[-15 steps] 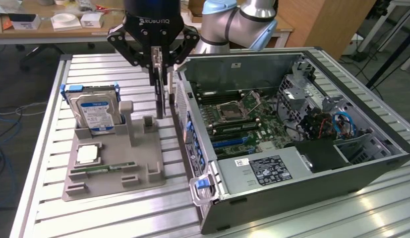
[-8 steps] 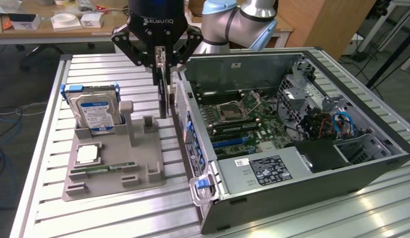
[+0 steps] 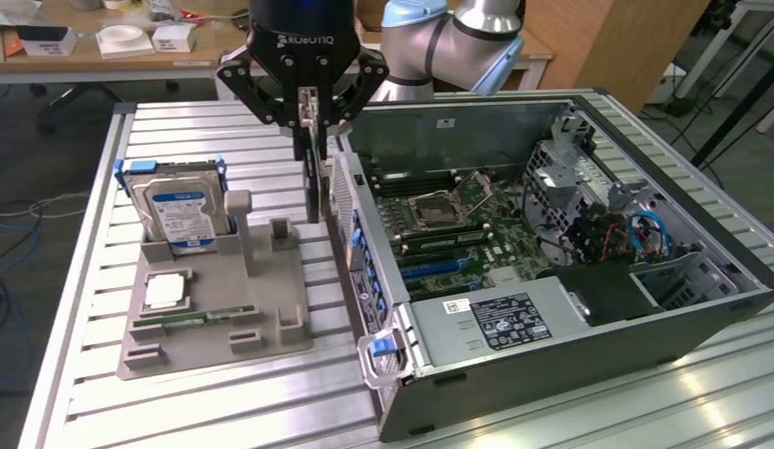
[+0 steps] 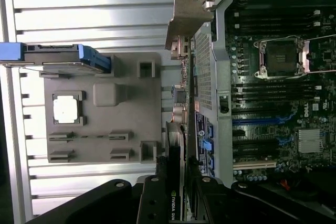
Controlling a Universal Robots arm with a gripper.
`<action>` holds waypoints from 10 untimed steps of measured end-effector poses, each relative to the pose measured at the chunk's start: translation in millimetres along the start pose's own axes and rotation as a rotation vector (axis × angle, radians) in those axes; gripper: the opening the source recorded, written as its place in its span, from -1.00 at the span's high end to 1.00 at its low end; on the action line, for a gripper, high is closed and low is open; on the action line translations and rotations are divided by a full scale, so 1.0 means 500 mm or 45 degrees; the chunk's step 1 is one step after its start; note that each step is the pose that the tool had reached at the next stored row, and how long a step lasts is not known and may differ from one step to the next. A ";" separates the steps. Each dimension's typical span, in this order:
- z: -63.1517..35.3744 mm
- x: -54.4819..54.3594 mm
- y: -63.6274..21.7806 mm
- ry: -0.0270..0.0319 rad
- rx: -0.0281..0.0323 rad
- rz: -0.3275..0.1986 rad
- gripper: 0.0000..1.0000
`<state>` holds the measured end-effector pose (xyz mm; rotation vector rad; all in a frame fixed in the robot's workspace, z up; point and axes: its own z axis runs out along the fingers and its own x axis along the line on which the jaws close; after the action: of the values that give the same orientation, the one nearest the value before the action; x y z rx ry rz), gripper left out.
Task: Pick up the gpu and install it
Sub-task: 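Pick up the gpu and move the gpu toward the slot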
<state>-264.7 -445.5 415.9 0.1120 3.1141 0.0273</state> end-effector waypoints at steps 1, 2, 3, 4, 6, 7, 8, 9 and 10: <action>0.000 -0.001 0.000 0.0000 0.0001 0.000 0.48; 0.000 -0.002 0.000 0.0000 0.0001 0.000 0.48; 0.000 -0.003 0.000 0.0000 0.0001 0.000 0.48; 0.000 -0.004 0.000 0.0000 0.0000 0.000 0.48; 0.000 -0.005 0.000 0.0001 0.0001 0.000 0.48; 0.000 -0.006 0.000 0.0001 0.0001 -0.001 0.48; 0.000 -0.007 0.001 0.0001 0.0000 -0.001 0.48; 0.000 -0.007 0.001 0.0000 0.0000 -0.001 0.48; 0.000 -0.008 0.001 0.0001 0.0001 -0.001 0.48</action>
<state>-260.4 -445.5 415.9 0.1110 3.1142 0.0272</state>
